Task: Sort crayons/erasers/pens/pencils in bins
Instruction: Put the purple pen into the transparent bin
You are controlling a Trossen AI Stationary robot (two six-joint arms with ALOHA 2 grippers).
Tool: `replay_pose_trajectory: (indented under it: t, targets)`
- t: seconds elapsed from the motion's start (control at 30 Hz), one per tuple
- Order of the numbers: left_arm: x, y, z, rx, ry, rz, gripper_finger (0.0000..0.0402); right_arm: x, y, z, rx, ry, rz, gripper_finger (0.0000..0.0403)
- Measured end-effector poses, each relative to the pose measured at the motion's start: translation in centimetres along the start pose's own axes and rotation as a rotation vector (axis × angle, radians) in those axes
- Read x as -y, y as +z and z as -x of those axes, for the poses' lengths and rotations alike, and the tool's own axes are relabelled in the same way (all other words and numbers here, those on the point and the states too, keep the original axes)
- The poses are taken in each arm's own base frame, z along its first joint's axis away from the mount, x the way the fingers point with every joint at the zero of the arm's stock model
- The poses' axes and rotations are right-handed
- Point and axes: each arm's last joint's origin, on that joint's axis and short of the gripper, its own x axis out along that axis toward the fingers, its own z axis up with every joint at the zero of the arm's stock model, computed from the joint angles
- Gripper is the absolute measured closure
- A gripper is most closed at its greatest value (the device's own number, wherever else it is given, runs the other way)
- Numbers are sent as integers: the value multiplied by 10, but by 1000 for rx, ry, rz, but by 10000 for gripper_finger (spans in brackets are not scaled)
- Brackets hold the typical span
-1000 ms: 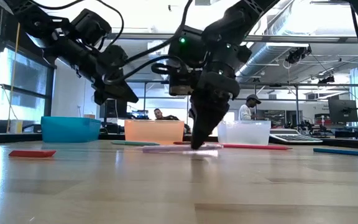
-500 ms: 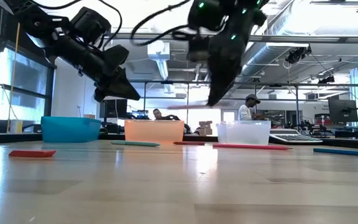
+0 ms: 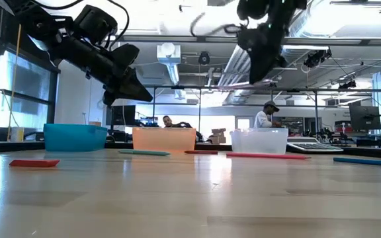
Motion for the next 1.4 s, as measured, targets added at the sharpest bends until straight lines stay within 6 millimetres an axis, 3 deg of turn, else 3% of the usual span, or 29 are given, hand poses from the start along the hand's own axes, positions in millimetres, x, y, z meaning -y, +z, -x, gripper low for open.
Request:
replay_pose_trajectory:
  t: [0.17,0.4,0.57,1.0,1.2,1.4]
  targets:
    - [0,0,0,2,2,-33,401,43,13,-16,-6,-105,-158,378]
    - [0,2,0,27,4,-58,401,78,24,-72,-109,-148,-277,378]
    - [0,3,0,33,24,-43,401,88,25,-101,-149,-144,-343,378]
    - [0,3,0,33,26,-43,401,105,22,-134,-222,-135,-414,378]
    - [0,2,0,32,26,-40,401,106,21,-139,-223,-141,-435,371]
    - [0,2,0,32,25,-13,402,106,22,-139,-220,-143,-442,320]
